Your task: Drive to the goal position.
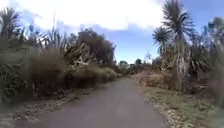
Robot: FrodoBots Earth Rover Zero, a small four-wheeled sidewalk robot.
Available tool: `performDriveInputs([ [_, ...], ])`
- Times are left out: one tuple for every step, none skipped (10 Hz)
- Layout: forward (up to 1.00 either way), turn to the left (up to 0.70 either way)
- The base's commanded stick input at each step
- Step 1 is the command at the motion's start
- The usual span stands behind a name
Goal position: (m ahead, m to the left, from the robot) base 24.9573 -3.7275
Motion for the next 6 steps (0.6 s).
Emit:
performDriveInputs([
  [0.85, 0.0],
  [0.85, 0.0],
  [0.85, 0.0],
  [0.85, 0.0],
  [0.85, 0.0],
  [0.85, 0.0],
])
